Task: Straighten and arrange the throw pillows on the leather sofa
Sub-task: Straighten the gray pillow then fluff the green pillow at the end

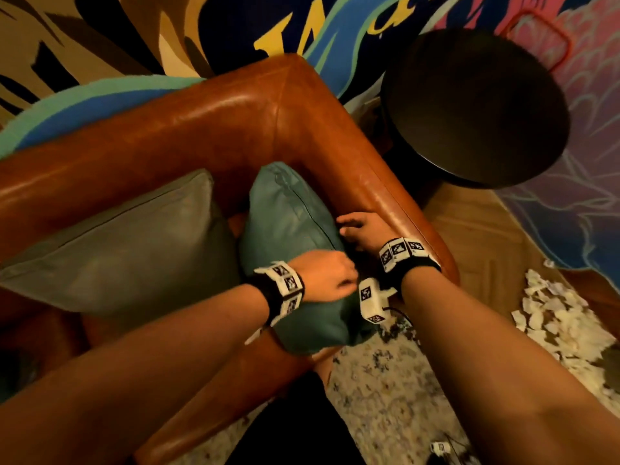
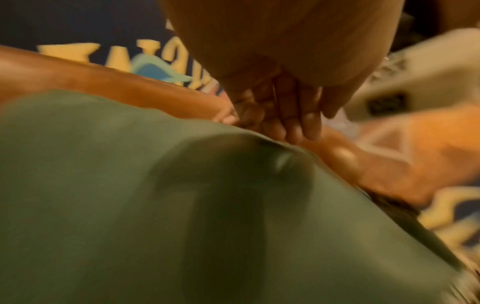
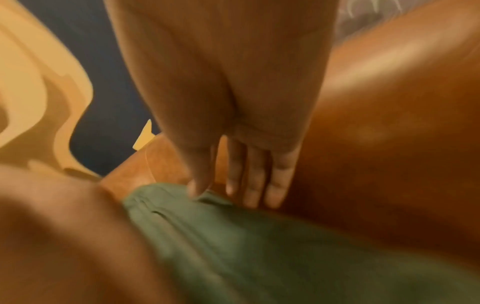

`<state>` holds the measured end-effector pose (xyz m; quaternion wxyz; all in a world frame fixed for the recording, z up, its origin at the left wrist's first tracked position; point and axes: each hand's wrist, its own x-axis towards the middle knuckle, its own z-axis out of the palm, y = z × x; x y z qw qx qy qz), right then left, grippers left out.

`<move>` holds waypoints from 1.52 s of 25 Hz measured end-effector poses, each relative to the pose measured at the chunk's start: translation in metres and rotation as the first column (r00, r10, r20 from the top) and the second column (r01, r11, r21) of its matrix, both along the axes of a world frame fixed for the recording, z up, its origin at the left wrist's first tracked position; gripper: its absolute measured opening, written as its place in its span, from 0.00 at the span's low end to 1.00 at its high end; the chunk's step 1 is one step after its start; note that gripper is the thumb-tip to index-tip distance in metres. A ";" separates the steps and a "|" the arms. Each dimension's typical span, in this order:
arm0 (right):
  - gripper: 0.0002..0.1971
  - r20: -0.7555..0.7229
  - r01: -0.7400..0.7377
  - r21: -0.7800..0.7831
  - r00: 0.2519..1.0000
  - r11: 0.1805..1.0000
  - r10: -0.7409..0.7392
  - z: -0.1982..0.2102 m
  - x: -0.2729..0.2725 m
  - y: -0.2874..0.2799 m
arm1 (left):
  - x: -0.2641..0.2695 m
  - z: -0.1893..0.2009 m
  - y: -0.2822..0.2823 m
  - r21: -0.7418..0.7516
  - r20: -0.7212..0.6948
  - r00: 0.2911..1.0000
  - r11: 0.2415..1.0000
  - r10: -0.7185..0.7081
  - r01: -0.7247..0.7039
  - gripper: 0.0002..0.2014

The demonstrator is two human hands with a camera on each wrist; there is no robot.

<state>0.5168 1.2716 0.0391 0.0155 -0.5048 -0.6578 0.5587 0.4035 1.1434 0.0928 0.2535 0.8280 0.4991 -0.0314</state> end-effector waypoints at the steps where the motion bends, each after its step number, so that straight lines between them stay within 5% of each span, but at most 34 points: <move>1: 0.14 -0.001 0.046 0.024 0.999 0.999 -0.046 -0.002 0.011 -0.003 | 0.013 -0.006 -0.007 0.006 -0.013 0.996 0.996 -0.086 0.087 0.16; 6: 0.14 -0.093 0.235 0.030 0.968 0.972 -0.231 -0.005 0.049 -0.034 | 0.053 -0.036 -0.024 0.085 -0.308 0.925 0.963 -0.220 0.257 0.15; 10: 0.10 0.031 0.205 0.232 0.975 0.951 -0.218 -0.006 0.071 -0.066 | 0.057 -0.054 -0.039 0.277 -0.319 0.948 0.957 0.009 0.084 0.10; 13: 0.02 -0.066 0.227 0.347 0.974 0.910 -0.217 0.000 0.079 -0.085 | 0.050 -0.050 -0.036 0.404 -0.248 0.946 0.910 0.210 -0.096 0.13; 16: 0.10 -0.068 0.248 0.373 0.968 0.894 -0.241 0.002 0.083 -0.094 | 0.039 -0.043 -0.023 0.458 -0.212 0.923 0.867 0.322 -0.197 0.17; 18: 0.16 0.055 0.150 0.386 0.981 0.910 -0.185 0.001 0.087 -0.101 | 0.038 -0.038 -0.014 0.408 -0.154 0.879 0.839 0.452 -0.360 0.18; 22: 0.18 0.121 -0.021 0.345 0.992 0.938 -0.023 -0.007 0.086 -0.120 | 0.026 -0.039 -0.007 0.119 -0.280 0.655 0.702 0.702 -0.702 0.31; 28: 0.19 0.369 -0.150 0.165 0.926 0.975 0.080 -0.011 0.068 -0.116 | 0.023 -0.050 -0.012 -0.054 -0.205 0.646 0.651 0.735 -0.757 0.35; 33: 0.18 0.419 -0.168 0.115 0.902 0.979 0.106 -0.012 0.075 -0.122 | 0.032 -0.052 -0.004 -0.147 -0.014 0.399 0.393 0.917 -0.908 0.20; 35: 0.17 0.336 -0.173 0.176 0.936 0.969 0.106 -0.003 0.081 -0.126 | 0.030 -0.054 0.002 -0.110 -0.017 0.380 0.376 0.925 -0.920 0.16; 38: 0.08 -0.035 0.097 0.405 0.995 0.909 -0.090 0.012 0.118 -0.123 | 0.016 -0.056 0.006 -0.065 0.003 0.344 0.343 0.939 -0.937 0.13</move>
